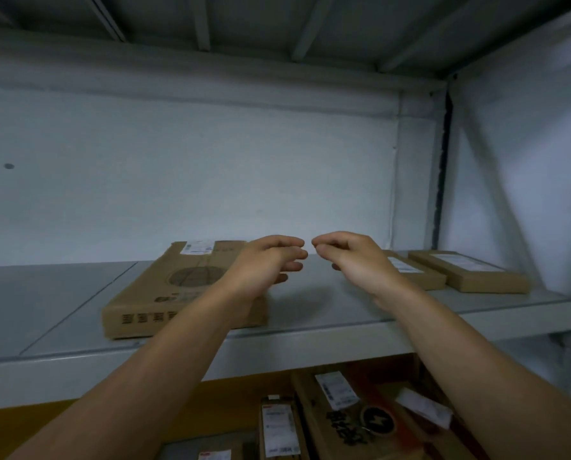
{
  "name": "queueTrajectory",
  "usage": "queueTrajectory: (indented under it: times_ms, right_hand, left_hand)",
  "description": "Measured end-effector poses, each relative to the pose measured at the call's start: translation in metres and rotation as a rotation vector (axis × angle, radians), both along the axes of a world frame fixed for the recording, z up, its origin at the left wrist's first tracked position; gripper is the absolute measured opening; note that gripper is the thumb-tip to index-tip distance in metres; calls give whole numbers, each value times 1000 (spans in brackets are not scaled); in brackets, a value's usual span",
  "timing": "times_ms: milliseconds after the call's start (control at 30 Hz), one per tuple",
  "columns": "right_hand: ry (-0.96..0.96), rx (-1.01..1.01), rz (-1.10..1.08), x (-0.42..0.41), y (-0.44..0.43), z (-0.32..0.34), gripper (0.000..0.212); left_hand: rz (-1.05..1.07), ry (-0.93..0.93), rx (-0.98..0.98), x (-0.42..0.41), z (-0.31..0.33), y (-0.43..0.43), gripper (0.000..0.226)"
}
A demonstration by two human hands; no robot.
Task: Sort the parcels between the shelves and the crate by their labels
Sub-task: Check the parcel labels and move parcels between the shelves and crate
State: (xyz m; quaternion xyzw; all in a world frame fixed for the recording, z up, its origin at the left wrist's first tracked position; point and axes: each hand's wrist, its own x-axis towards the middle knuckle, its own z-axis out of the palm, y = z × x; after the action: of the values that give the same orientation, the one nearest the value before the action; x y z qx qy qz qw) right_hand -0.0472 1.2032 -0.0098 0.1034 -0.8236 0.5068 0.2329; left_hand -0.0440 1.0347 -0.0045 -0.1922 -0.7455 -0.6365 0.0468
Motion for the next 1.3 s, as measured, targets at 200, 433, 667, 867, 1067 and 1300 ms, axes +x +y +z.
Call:
queueTrajectory:
  times_ms: [200,433,667,867,1067,1300]
  right_hand:
    - [8,14,-107,-12,99,7,17]
    - [-79,503,-391,-41,197,10,27]
    - [-153,776,-408,-66,224,9,31]
    - [-280,870,-353,-89,228,-2,35]
    - [-265,788,-292,-93,225,-7,35]
    - [-216,636,-223,-84,206,-14,31]
  left_hand:
    - [-11,-32,-29,-17,-1,83,17]
    - [93,-74,-150,-40,-12,156,26]
    - [222,-153,-208,-55,-19,192,37]
    - [274,-177,-263,-62,-22,206,22]
    - [260,-182,-269,-70,-24,204,16]
    - [270,-187,-258,-69,-20,180,23]
